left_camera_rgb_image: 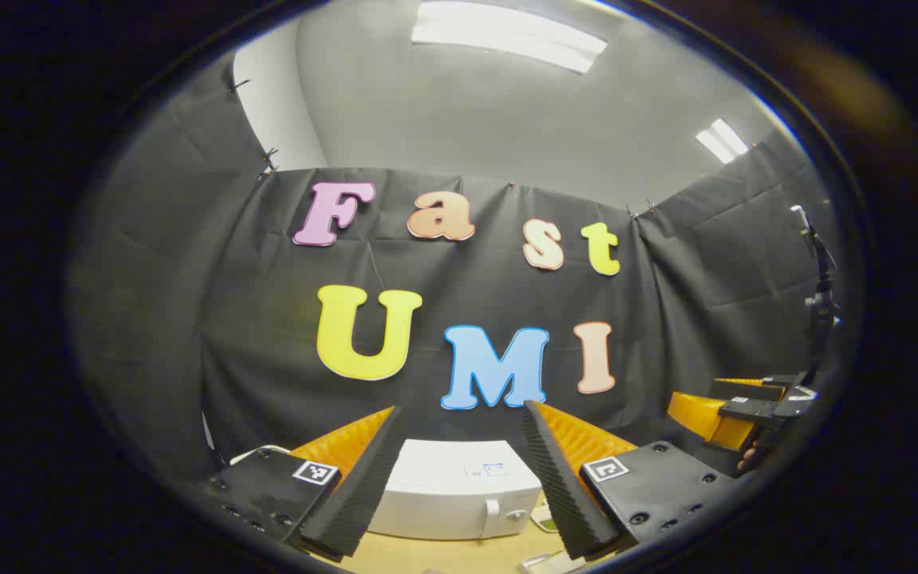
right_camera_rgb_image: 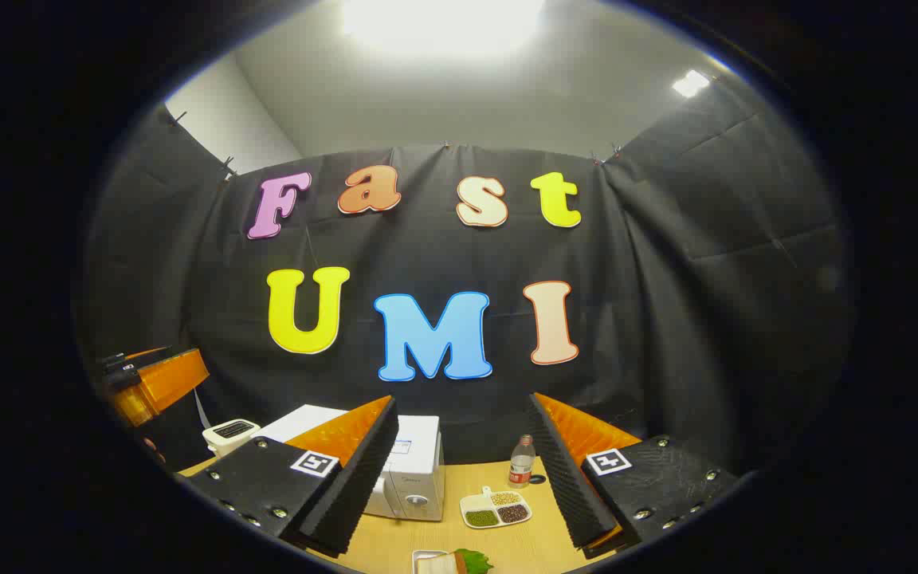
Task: Open the microwave oven with the left hand, put the food in, and close the microwave oven.
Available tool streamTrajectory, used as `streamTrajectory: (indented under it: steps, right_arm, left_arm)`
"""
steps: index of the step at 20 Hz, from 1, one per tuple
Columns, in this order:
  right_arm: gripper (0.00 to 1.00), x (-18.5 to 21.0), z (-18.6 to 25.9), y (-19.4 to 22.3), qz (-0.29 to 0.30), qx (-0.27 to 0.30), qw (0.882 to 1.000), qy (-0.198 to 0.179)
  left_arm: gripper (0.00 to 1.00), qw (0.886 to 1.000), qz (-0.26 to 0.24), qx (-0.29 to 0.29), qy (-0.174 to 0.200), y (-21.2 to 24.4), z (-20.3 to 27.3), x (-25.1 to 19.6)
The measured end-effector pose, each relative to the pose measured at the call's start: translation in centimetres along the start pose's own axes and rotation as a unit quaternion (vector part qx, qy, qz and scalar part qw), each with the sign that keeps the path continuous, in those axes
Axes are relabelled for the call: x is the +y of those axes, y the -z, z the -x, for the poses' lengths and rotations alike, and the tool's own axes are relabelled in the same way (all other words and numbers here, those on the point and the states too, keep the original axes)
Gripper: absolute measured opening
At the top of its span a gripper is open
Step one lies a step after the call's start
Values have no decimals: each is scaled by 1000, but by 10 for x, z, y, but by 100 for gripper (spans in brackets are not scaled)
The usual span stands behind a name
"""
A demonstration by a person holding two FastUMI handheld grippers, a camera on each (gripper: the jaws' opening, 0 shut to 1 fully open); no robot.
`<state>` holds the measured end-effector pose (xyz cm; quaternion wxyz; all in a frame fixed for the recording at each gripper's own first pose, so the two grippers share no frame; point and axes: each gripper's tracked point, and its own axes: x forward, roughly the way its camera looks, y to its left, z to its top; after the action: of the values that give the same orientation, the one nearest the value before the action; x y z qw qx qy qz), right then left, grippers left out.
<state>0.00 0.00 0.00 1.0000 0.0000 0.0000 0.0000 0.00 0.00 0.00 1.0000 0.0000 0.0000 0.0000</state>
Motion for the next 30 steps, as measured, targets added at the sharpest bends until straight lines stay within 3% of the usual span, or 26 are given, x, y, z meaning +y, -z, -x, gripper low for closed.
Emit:
streamTrajectory:
  steps: [3,15,25,30]
  right_arm:
    - [97,9,-3,5,-1,2,1000,2]
    - [97,3,-19,27,-5,10,999,-35]
    - [97,-27,-41,76,-1,68,996,-56]
    - [97,-49,-54,96,11,93,994,-51]
  left_arm:
    - [97,1000,5,4,15,4,-4,-1]
    - [96,1000,-7,19,-17,43,-32,-16]
    - [95,993,-15,113,7,179,-78,-53]
    - [96,984,-22,178,0,271,-108,-54]
